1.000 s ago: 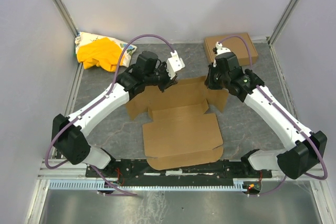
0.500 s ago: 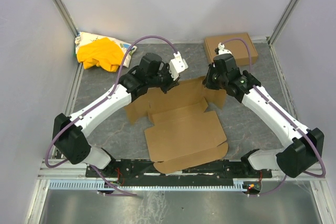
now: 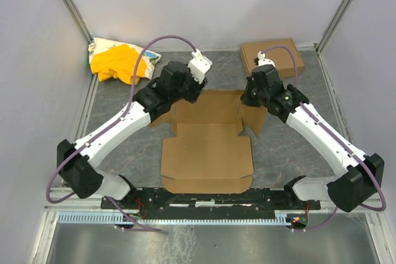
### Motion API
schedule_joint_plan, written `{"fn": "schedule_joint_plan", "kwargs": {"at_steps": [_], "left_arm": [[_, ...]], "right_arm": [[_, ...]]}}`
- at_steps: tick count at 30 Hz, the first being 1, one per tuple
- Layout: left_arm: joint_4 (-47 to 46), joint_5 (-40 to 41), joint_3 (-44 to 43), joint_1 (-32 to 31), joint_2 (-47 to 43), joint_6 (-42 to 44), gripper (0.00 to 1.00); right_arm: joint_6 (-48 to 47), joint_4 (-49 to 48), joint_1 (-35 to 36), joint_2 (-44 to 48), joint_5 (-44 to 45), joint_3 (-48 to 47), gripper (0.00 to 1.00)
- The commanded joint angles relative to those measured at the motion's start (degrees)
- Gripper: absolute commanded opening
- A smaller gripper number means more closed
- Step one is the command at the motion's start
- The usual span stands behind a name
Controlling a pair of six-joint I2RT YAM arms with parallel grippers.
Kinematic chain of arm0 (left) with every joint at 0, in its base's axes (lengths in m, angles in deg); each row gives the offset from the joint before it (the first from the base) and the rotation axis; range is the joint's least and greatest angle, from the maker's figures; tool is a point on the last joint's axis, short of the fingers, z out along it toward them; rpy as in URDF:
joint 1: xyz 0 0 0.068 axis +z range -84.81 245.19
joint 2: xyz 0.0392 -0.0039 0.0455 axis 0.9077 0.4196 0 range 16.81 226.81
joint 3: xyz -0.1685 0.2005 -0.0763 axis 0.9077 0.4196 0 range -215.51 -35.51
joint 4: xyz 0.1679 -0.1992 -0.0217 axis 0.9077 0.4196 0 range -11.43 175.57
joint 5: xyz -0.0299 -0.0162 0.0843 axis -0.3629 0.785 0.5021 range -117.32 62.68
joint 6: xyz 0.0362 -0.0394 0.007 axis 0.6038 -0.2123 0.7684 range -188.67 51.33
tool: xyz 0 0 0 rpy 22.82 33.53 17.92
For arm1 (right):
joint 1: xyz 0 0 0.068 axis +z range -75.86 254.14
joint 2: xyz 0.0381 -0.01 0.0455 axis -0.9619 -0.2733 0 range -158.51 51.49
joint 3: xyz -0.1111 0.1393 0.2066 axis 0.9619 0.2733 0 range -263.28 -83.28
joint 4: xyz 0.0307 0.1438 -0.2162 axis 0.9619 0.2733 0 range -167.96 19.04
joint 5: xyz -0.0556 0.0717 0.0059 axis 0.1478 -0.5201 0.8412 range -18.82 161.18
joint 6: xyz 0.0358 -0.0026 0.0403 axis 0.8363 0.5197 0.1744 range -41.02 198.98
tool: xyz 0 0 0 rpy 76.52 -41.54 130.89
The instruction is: Fold the paper box
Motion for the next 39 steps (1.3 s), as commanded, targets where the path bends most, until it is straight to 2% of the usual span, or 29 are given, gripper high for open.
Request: {"fn": "schedule_joint_plan", "kwargs": {"at_steps": [1, 7, 10, 13, 23, 39], "left_arm": [[-1.39, 11.53, 0.73, 0.15, -8.09, -4.1, 0.54], [-4.5, 17.95, 8.51, 0.15, -13.56, 5.53, 0.62], [-6.15, 19.3, 13.23, 0.15, -16.25, 13.18, 0.65], [-5.94, 18.19, 16.65, 0.5, -19.29, 15.76, 0.66], [-2.79, 17.15, 19.24, 3.38, -26.2, 15.1, 0.65], [4.46, 9.32, 17.84, 3.89, -26.08, 11.77, 0.62]], "right_arm": [[-0.6, -0.47, 0.16, 2.18, 1.27, 0.3, 0.03], [-0.83, -1.31, 0.22, 2.18, -0.62, 0.82, 0.03], [-1.5, -1.04, 0.22, 2.16, -1.03, 0.99, 0.03], [-2.25, -0.84, 0.22, 2.22, -1.41, 1.13, 0.03], [-3.81, -0.48, 0.07, 1.81, -2.86, 0.54, 0.04], [-4.23, -0.22, 0.11, 1.35, -2.86, 0.09, 0.04]]}}
